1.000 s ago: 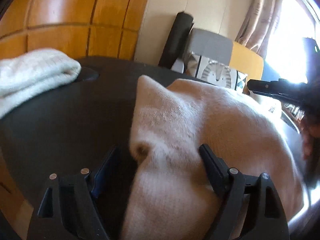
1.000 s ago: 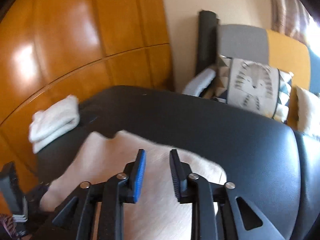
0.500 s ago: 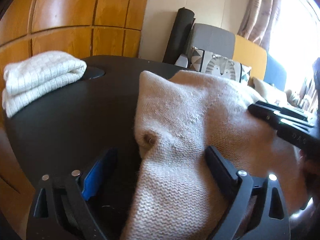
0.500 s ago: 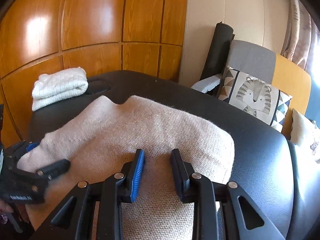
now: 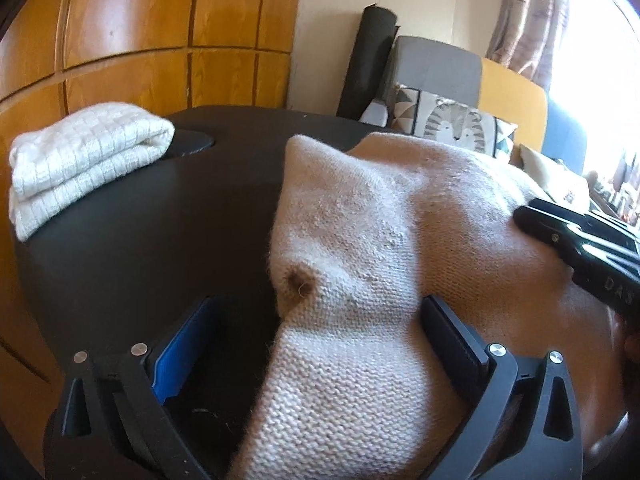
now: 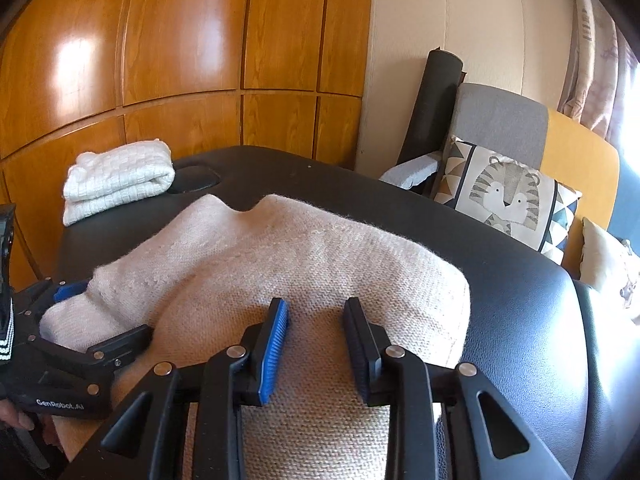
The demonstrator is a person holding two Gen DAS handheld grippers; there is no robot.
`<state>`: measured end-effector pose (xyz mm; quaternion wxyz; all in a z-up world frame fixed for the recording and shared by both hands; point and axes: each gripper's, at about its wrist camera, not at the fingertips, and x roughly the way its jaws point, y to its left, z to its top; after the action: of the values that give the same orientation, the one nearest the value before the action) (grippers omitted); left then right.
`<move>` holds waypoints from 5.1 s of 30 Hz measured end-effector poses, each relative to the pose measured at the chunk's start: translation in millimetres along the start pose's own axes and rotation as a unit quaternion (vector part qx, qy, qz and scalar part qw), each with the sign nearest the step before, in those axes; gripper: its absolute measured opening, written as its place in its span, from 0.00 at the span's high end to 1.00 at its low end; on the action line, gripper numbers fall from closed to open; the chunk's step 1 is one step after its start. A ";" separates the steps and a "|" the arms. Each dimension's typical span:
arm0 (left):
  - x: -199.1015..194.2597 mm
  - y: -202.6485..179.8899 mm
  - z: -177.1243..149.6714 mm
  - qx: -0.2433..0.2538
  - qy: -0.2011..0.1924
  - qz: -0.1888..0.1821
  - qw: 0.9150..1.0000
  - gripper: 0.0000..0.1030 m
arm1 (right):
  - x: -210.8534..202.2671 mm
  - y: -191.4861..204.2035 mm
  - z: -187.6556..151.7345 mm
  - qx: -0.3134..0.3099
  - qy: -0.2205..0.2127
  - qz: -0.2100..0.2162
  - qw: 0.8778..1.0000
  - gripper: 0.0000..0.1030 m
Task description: Fold clothes
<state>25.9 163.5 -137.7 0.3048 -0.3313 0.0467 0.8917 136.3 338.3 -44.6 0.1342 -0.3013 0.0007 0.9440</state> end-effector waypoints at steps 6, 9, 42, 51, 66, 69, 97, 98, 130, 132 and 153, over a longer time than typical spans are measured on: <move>-0.1 -6.7 0.4 -0.031 -0.001 0.038 0.999 0.00 | 0.7 -3.2 -1.0 0.007 -0.001 0.003 1.000 0.68; -1.2 -5.9 -1.1 -0.035 -0.008 0.038 0.999 0.00 | 0.6 -4.1 -1.1 0.009 -0.002 0.004 1.000 0.68; -55.0 45.7 1.0 -0.118 -0.011 -0.081 0.990 0.00 | 5.5 20.1 0.5 -0.043 0.003 -0.057 0.997 0.64; -65.4 43.6 37.7 -0.076 -0.007 -0.077 0.994 0.00 | -17.4 -22.6 17.1 0.068 0.025 0.048 0.996 0.61; 19.4 32.5 73.5 -0.007 0.132 -0.088 0.987 0.00 | 19.2 -130.0 -49.4 0.446 0.180 0.243 0.843 0.36; 33.6 37.2 71.0 -0.022 0.154 -0.104 0.982 0.00 | 24.8 -127.7 -48.0 0.446 0.182 0.251 0.840 0.36; 36.9 -1.0 52.4 0.041 0.123 -0.197 0.972 0.42 | 45.4 -92.8 -8.2 0.366 0.177 0.227 0.885 0.49; 37.8 -2.4 51.7 0.040 0.121 -0.192 0.973 0.42 | 42.9 -91.0 -4.7 0.358 0.172 0.228 0.889 0.49; 3.5 -33.9 43.1 0.087 0.083 -0.155 0.981 0.66 | 23.3 -90.6 -5.6 0.304 0.143 0.209 0.918 0.49; -8.1 -36.9 45.0 0.099 0.062 -0.149 0.982 0.66 | 15.0 -86.8 7.1 0.294 0.126 0.221 0.921 0.50; -93.0 151.5 161.7 -0.032 -0.113 0.130 0.984 0.66 | 91.6 73.9 244.5 0.093 0.047 0.429 0.897 0.50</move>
<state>-96.8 39.3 27.4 0.1785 -0.2293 0.0262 0.9565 -93.2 310.3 97.5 -0.2570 -0.3021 0.2237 0.8903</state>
